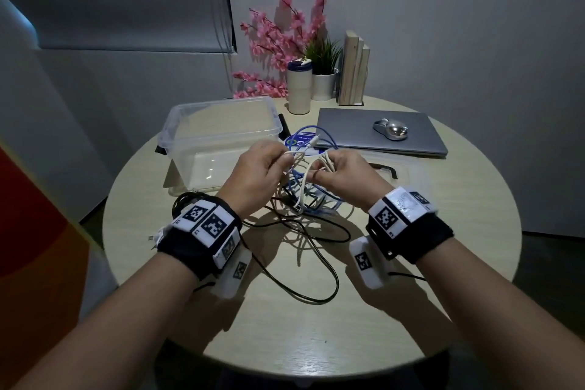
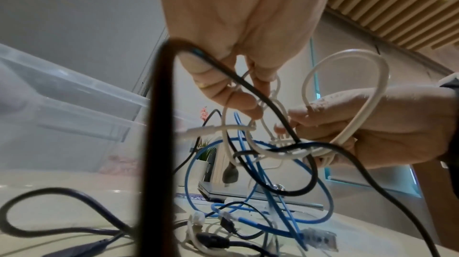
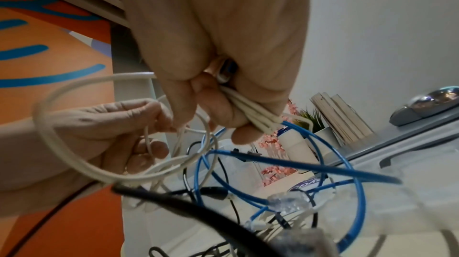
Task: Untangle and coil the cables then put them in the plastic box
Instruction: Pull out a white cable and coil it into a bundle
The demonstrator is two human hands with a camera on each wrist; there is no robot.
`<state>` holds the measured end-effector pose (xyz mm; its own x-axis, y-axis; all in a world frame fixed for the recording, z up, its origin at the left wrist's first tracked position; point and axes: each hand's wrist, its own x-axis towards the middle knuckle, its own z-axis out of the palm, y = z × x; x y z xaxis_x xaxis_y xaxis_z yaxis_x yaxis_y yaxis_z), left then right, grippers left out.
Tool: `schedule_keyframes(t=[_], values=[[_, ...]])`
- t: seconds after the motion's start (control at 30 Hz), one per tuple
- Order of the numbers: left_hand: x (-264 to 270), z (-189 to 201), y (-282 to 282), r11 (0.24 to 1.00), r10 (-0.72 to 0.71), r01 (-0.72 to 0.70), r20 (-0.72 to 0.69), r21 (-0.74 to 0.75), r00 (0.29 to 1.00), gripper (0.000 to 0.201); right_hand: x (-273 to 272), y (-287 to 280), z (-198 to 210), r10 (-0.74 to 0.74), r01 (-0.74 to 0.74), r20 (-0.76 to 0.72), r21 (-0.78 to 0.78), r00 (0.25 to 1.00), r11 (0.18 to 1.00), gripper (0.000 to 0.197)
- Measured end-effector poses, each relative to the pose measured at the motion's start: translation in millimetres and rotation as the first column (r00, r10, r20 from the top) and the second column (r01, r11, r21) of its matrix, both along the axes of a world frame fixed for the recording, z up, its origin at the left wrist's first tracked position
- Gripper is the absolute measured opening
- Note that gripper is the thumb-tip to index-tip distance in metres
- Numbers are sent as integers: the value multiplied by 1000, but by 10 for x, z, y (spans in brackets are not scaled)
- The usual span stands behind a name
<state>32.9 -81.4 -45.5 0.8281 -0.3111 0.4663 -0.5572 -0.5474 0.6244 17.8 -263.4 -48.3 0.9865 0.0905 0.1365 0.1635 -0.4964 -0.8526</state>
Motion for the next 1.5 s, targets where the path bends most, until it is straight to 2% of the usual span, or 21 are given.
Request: schedule_keyframes(t=[0.17,0.23,0.37,0.47,0.57,0.7,0.8,0.93,1.0,1.17,1.33,1.5], values=[[-78,117,-74,988,-37,25,-78,-153,996,20,28,36,29,-13,11,45,58,999,998,25],[-64,149,-64,985,-14,-3,-99,-172,995,22,27,7,80,-14,9,56,87,998,996,21],[-15,151,-15,990,20,-54,-254,-129,967,25,0,-56,192,9,-20,95,112,995,993,21],[-27,153,-7,982,22,-65,-232,-177,972,7,-17,-44,232,33,-43,107,93,994,995,21],[-81,189,-25,954,-58,4,-171,-300,983,17,-18,-11,234,58,-72,103,134,993,988,16],[-125,219,-78,930,-136,55,-202,-362,970,18,-75,44,264,92,-112,102,202,990,973,8],[-127,214,-95,906,-167,54,-238,-420,957,17,-61,67,237,88,-117,118,260,989,959,16],[-138,211,-114,897,-193,55,-276,-439,942,26,-2,88,168,67,-99,171,185,983,978,12],[-123,199,-105,887,-206,64,-269,-457,941,24,22,89,152,40,-72,184,170,982,983,12],[-126,190,-62,910,-248,138,-248,-391,937,23,110,6,167,-84,67,143,125,986,990,29],[-132,190,-94,910,-263,139,-287,-390,921,17,25,40,220,83,-102,97,207,992,973,9],[-66,128,-49,929,-168,60,-272,-364,948,17,37,-20,249,129,-140,78,169,989,976,10]])
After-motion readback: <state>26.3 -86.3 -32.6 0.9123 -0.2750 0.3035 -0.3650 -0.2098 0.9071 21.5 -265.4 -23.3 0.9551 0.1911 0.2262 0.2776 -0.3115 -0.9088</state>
